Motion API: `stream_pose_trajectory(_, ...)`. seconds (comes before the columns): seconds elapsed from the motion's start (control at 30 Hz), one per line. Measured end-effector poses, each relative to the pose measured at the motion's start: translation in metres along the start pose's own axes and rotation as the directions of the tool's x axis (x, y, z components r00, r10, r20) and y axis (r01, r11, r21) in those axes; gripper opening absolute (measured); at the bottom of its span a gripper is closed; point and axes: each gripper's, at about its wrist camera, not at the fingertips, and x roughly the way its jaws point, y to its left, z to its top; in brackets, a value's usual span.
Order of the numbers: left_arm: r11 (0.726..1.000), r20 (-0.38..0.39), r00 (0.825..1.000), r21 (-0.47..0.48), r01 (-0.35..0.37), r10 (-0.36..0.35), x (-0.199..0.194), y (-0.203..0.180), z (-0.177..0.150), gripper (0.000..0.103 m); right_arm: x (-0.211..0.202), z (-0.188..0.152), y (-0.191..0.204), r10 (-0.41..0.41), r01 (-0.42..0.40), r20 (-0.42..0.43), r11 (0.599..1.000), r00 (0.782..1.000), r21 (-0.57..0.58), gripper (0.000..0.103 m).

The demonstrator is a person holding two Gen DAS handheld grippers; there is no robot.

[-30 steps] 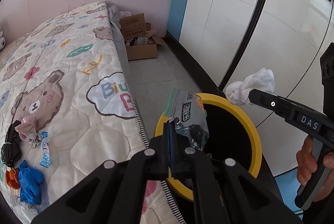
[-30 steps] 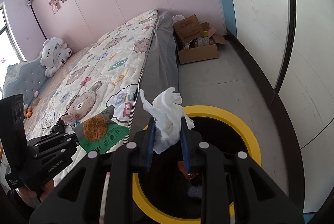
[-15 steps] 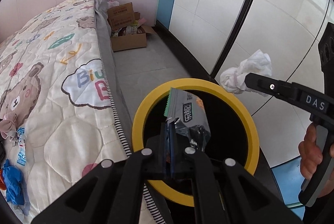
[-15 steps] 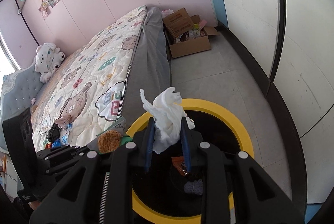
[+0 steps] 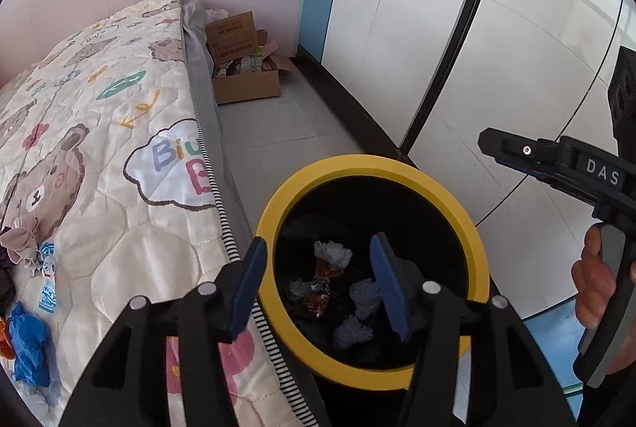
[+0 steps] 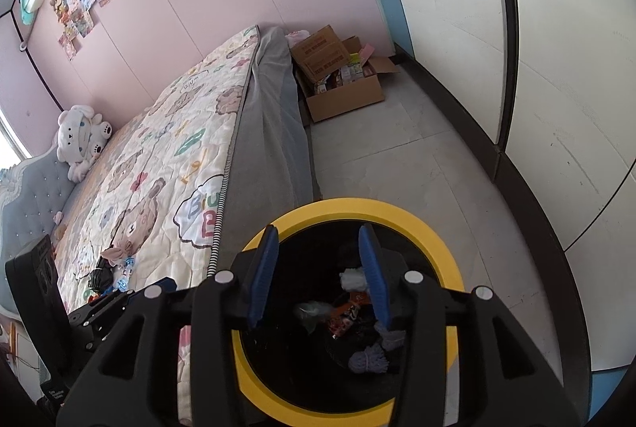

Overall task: Collect trash
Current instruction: 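Open both tools to drop the packet and tissue into the bin, then move both tools back over the black bags and blue glove on the bed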

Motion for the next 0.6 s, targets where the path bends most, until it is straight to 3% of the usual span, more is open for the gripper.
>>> stream_pose_trajectory(0.1,1.0,0.013,1.0,-0.009,-0.013,0.013,-0.006,0.004,0.0,0.063,-0.007,0.0,0.0,-0.011,0.011,0.019,1.0,1.0,-0.006,0.048)
stream_pose_trajectory(0.37,0.996,0.041,0.996,-0.043,-0.08,0.082,-0.027,0.032,0.0,0.081,-0.02,-0.003,0.016,-0.007,0.008,0.049,0.999,0.999,-0.031,0.077)
stream_pose_trajectory(0.6,0.985,0.059,0.987,-0.096,-0.141,0.147,-0.046,0.065,-0.003,0.087,-0.024,-0.004,0.039,0.026,-0.023,0.054,0.998,0.998,-0.06,0.086)
